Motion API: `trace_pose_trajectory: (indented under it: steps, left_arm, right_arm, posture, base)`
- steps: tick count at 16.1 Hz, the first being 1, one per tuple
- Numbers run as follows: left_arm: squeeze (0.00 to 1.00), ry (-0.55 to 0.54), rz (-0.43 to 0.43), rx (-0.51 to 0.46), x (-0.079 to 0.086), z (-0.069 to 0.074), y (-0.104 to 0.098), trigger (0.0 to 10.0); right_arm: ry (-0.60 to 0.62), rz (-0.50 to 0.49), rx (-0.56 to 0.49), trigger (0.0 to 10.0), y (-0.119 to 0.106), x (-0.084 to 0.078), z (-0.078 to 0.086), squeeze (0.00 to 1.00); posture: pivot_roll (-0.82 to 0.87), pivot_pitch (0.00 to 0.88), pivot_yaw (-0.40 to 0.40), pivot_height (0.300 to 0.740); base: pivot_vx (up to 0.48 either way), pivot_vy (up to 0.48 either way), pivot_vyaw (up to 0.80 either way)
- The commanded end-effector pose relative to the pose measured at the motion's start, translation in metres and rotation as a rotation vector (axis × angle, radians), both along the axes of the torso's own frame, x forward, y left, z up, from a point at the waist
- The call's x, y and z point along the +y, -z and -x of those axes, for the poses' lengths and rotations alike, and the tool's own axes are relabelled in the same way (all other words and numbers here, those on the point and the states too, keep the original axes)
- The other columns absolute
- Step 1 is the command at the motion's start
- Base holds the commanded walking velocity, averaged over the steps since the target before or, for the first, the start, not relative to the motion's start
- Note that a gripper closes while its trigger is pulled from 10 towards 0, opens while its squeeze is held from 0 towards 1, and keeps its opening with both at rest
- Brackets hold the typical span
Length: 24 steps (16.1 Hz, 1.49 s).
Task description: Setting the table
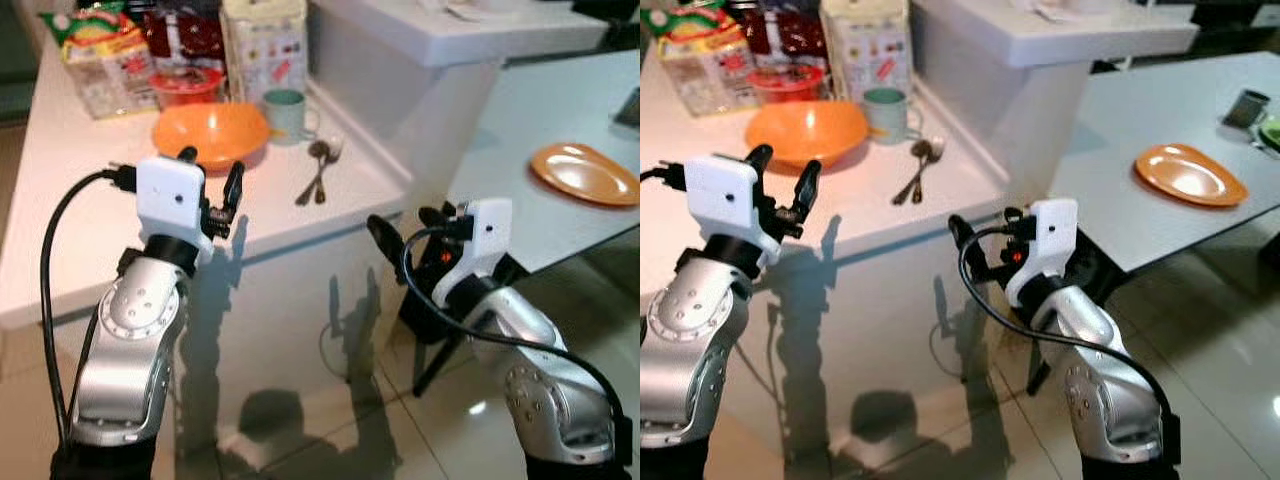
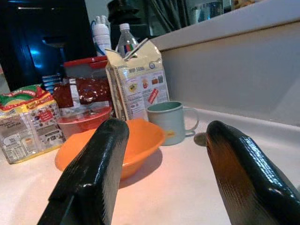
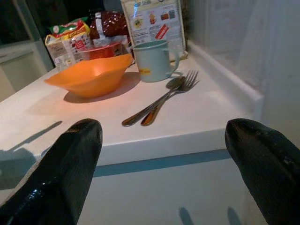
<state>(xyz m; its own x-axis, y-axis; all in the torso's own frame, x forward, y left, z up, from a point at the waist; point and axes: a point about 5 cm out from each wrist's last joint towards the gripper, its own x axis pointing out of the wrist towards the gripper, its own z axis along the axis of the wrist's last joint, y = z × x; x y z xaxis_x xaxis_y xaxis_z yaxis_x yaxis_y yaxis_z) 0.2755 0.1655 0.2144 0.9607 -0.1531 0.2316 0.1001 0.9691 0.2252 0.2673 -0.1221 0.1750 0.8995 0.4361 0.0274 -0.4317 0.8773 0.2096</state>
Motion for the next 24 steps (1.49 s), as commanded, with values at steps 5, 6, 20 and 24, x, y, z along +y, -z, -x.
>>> trace_pose_trajectory:
  steps: [5,6,20,24]
  left_arm:
    - [0.0,-0.022,0.022,-0.019,0.002,-0.006,-0.006,10.0]
    - [0.0,-0.025,0.022,-0.021,0.002,-0.006,-0.006,10.0]
    - [0.33,-0.214,0.098,0.007,0.043,-0.025,-0.019,10.0]
    - [1.0,-0.22,0.131,0.081,0.062,-0.051,-0.034,10.0]
  right_arm:
    - [0.004,0.016,-0.006,10.0,-0.003,-0.004,-0.003,0.0]
    - [-0.002,0.02,-0.006,10.0,-0.003,-0.003,-0.003,0.0]
    - [-0.144,0.092,-0.046,10.0,-0.005,0.008,0.005,0.0]
    - [-0.184,0.077,-0.028,10.0,-0.004,0.01,0.01,0.0]
  posture:
    - [0.06,0.0,-0.021,0.74]
    - [0.06,0.0,-0.021,0.74]
    - [0.06,0.0,-0.023,0.74]
    - [0.06,0.0,-0.015,0.74]
  base:
    - [0.37,0.0,-0.34]
    - [0.375,0.0,0.0]
    - [0.215,0.0,0.21]
    - [0.0,0.0,0.0]
